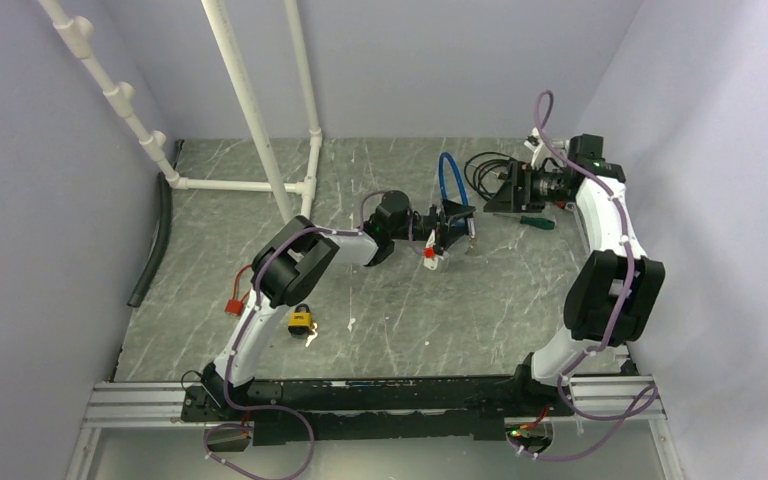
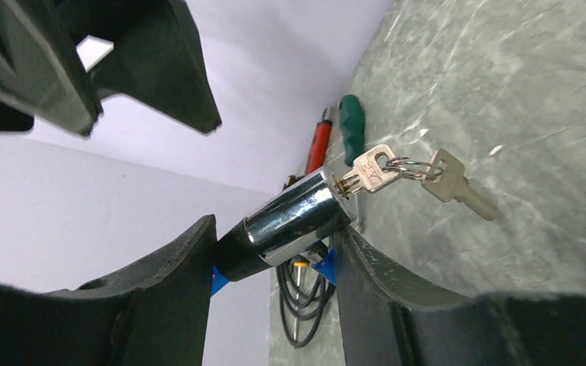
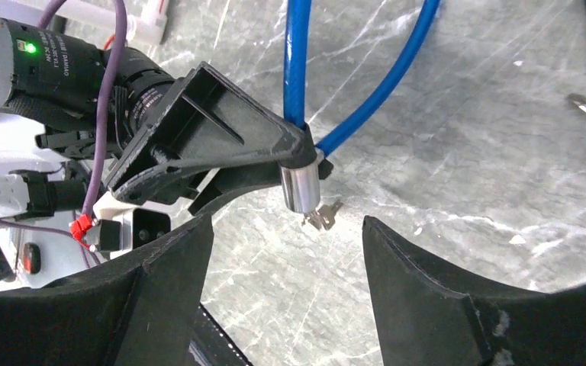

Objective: Lock with the key
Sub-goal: Lock the lock.

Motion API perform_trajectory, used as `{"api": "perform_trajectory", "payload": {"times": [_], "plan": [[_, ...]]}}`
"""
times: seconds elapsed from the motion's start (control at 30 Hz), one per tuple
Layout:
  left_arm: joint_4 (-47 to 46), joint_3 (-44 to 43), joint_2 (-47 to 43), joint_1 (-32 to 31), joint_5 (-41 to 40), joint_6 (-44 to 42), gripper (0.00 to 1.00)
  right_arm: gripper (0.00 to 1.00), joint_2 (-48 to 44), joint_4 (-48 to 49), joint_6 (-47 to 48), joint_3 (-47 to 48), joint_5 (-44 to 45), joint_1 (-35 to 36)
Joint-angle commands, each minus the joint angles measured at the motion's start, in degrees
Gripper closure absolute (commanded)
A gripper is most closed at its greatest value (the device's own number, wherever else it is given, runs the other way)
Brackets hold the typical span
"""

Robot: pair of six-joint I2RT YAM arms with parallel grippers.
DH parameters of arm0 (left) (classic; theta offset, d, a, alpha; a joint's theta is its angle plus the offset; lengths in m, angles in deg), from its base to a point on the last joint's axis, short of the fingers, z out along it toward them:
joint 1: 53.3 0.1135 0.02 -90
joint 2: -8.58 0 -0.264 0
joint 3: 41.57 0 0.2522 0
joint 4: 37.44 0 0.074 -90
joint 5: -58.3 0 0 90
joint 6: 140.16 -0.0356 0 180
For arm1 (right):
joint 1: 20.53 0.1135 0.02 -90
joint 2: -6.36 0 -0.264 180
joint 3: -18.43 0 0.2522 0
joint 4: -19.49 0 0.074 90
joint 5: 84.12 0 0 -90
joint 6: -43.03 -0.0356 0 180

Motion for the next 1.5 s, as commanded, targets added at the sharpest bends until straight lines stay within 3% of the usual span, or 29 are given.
{"api": "perform_trajectory", "payload": {"times": [0.0, 0.23, 0.4, 0.6, 0.77, 1.03, 1.47], "plan": [[-0.1, -1.6, -6.4, 0.5, -3.1, -0.4, 1.0, 0.27, -4.3, 2.5, -0.3, 1.9, -4.6, -3.2], [4.3, -3.1, -8.6, 0.6, -6.2, -1.0, 1.0, 0.32, -5.1, -0.8, 0.1, 2.4, -6.2, -6.0], [5.7, -4.4, -9.0, 0.2, -9.6, 1.3, 1.0, 0.32, -11.2, 13.0, -10.1, -8.6, -6.4, -6.0], [7.6, -5.7, -10.1, 0.1, -13.4, 5.7, 1.0, 0.34, -10.7, 15.8, -12.8, -11.7, -7.1, -5.8], [7.1, -5.7, -10.7, -0.2, -16.6, 10.3, 1.0, 0.35, -10.6, 25.4, -20.2, -17.7, -7.5, -5.4], [8.0, -5.9, -11.4, -0.3, -18.7, 14.1, 1.0, 0.42, -8.5, 32.4, -20.6, -21.3, -6.8, -2.2], [10.1, -6.6, -12.1, -0.3, -20.0, 17.7, 1.0, 0.44, -5.0, 38.4, -20.2, -20.6, -2.6, 1.6]]}}
